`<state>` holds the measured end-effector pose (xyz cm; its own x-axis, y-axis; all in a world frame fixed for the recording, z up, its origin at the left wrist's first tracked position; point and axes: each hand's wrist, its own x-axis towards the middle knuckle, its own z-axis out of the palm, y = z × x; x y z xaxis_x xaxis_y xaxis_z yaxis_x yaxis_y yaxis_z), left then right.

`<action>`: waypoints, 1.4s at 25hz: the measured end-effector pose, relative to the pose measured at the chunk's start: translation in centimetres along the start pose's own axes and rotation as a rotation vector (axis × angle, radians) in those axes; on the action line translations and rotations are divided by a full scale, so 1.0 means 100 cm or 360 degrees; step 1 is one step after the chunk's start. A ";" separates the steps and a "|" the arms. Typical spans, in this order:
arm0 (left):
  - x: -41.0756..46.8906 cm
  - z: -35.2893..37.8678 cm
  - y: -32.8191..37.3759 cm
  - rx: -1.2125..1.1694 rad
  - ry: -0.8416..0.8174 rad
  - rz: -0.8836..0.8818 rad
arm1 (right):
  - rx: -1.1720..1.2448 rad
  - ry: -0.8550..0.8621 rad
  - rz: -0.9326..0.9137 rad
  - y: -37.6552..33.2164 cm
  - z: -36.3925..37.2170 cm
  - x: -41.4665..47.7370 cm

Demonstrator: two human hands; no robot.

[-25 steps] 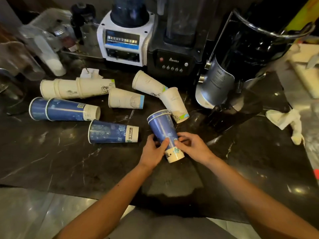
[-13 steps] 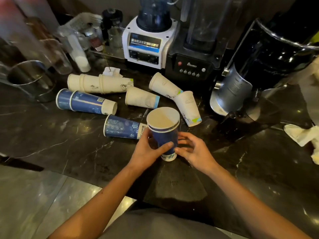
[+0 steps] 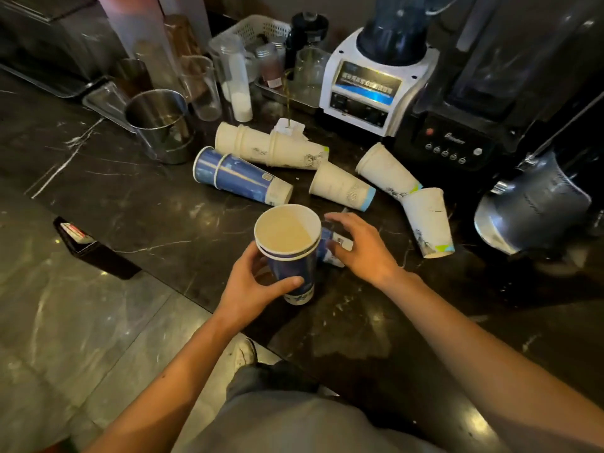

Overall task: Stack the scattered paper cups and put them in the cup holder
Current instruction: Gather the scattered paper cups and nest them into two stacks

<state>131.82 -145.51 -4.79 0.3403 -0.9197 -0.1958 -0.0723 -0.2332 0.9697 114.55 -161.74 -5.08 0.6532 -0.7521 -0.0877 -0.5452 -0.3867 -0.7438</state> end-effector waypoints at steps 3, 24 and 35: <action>0.011 -0.028 -0.010 0.0055 0.0011 0.0014 | -0.0242 -0.0277 0.0000 -0.009 0.013 0.029; 0.091 -0.125 -0.028 0.0229 -0.0440 0.0178 | 0.0767 0.1104 -0.0173 -0.168 -0.021 0.026; 0.073 -0.121 -0.004 0.0094 -0.0208 0.0380 | 0.0384 0.0139 -0.0219 -0.147 0.029 0.050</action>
<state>145.63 -148.33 -4.83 0.1833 -0.9829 0.0162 -0.1917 -0.0196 0.9812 127.33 -158.21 3.44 0.6589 -0.7486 0.0743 -0.3073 -0.3580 -0.8817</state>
